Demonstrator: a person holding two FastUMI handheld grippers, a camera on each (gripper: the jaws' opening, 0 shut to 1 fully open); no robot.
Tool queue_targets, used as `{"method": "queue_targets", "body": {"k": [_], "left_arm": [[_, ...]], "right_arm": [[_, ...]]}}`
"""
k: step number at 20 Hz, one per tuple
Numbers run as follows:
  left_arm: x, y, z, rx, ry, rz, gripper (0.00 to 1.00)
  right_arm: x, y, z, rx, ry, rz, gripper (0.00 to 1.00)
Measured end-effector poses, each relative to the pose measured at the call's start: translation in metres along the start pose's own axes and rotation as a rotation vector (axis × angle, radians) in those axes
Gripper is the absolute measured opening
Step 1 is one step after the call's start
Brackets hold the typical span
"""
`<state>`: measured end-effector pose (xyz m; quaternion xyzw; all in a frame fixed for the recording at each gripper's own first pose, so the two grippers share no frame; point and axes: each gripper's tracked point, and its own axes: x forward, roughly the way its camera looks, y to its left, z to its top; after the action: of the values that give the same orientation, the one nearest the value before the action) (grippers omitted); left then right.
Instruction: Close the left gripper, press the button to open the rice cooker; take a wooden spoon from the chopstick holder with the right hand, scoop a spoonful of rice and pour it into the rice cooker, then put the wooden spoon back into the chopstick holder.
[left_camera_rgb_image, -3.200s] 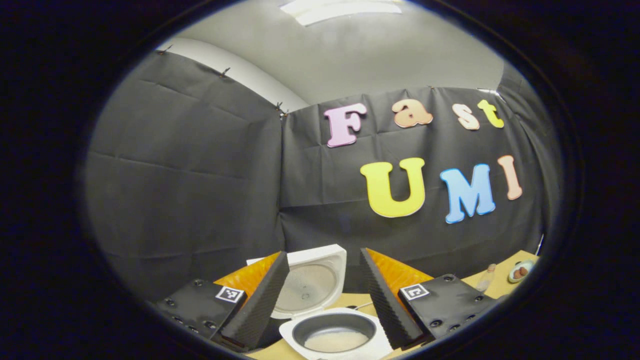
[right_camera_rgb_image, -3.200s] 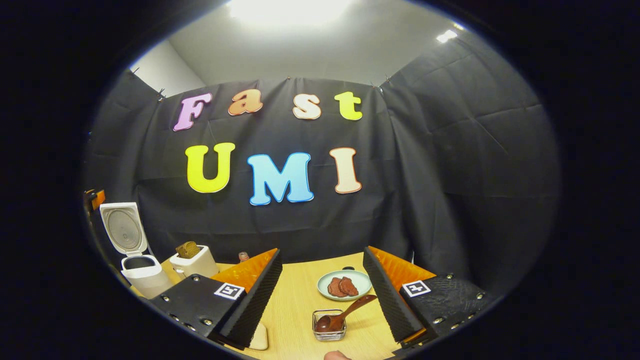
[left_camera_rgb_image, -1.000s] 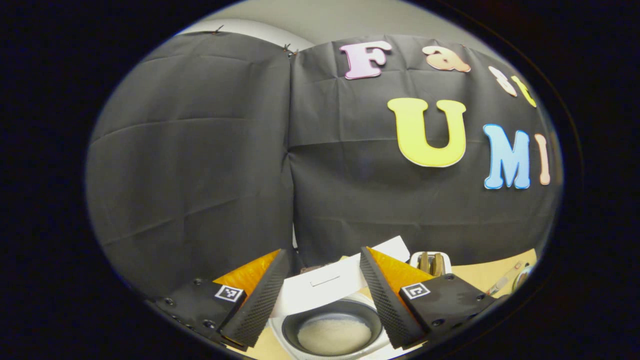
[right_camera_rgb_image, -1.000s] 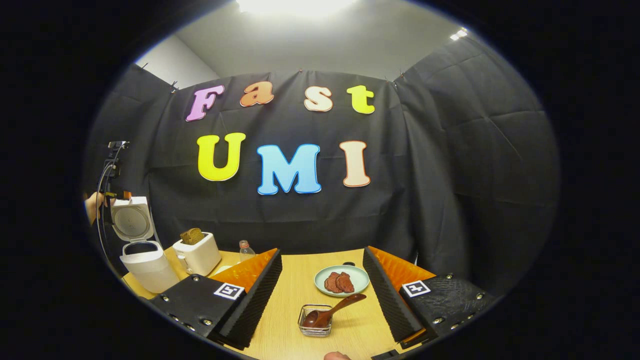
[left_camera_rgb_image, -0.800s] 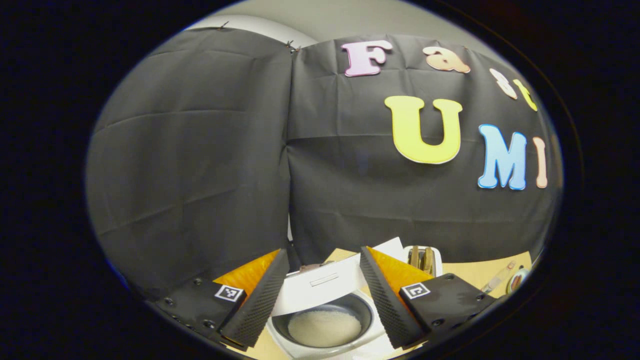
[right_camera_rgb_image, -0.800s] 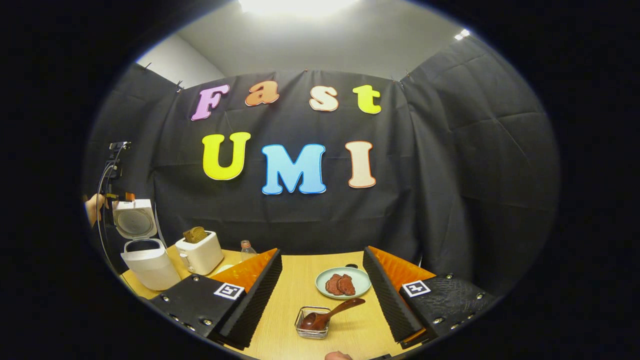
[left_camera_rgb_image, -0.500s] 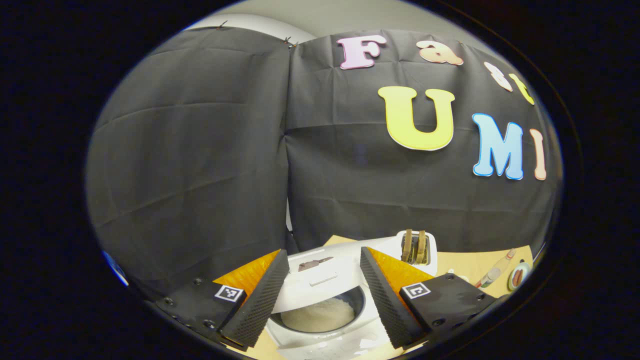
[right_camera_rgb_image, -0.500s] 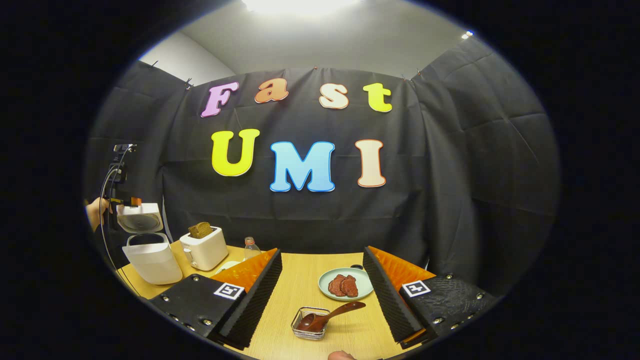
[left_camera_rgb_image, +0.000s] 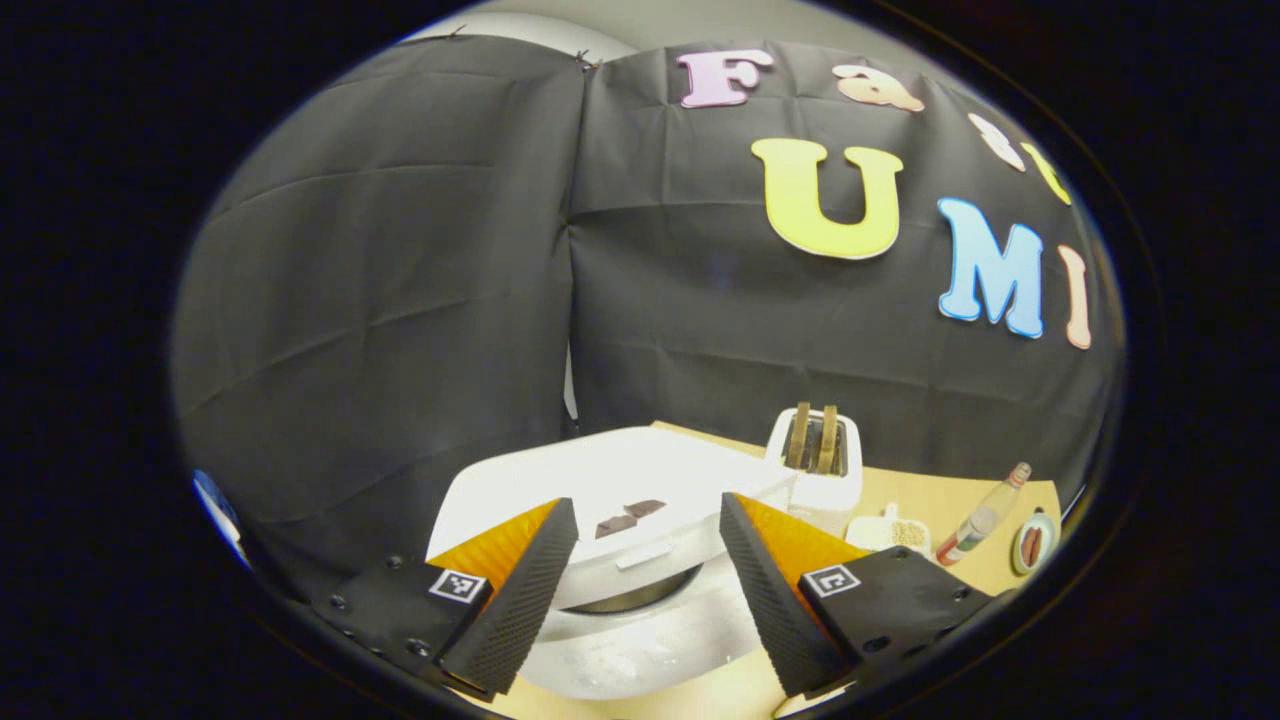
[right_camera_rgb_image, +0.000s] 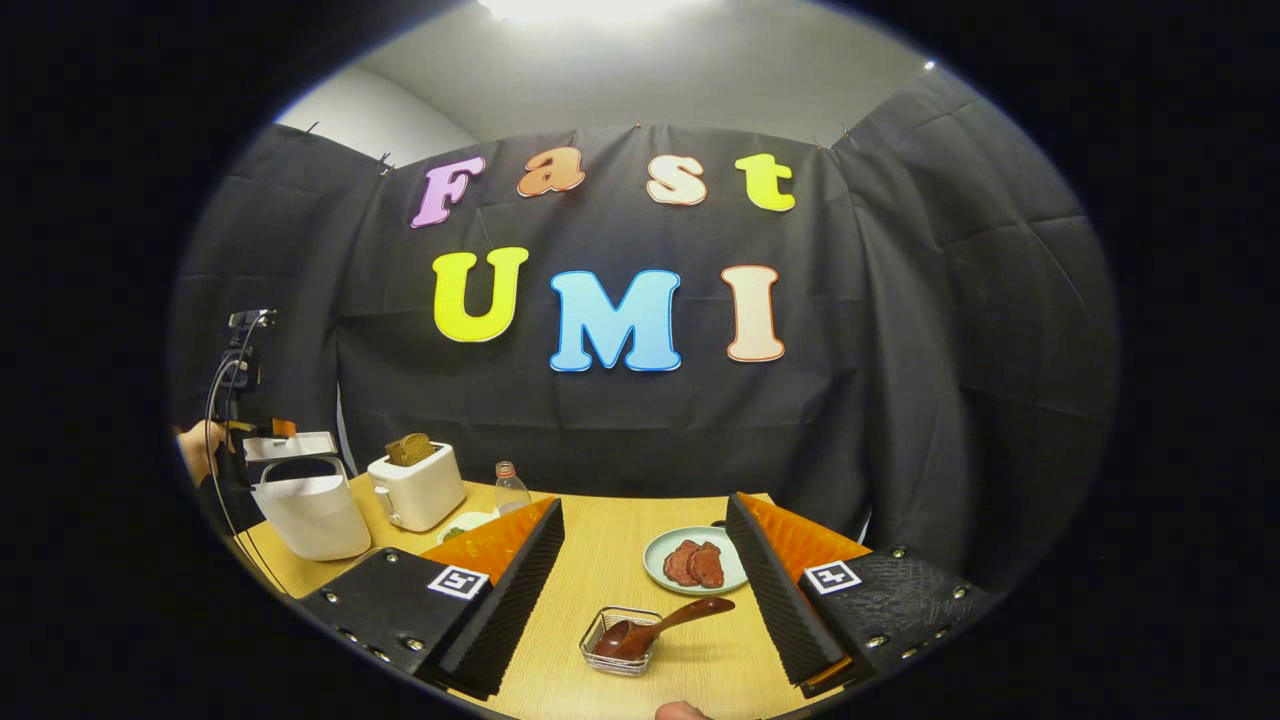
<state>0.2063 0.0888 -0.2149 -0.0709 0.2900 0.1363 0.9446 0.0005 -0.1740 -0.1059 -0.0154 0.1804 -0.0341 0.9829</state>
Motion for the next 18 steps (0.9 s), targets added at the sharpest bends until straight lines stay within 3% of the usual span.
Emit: {"method": "queue_targets", "body": {"k": [1, 11, 18], "left_arm": [[-0.002, 0.0, -0.009, -0.011, 0.011, 0.001, 1.0], [0.01, -0.007, -0.053, -0.073, 0.109, 0.002, 0.95], [0.018, -0.005, -0.072, -0.025, 0.137, 0.042, 0.97]], "right_arm": [[0.0, 0.001, 0.0, 0.001, -0.001, 0.004, 0.99], [-0.002, -0.009, -0.007, 0.034, 0.003, -0.009, 0.99], [0.002, -0.011, -0.014, 0.041, 0.015, -0.022, 0.99]]}}
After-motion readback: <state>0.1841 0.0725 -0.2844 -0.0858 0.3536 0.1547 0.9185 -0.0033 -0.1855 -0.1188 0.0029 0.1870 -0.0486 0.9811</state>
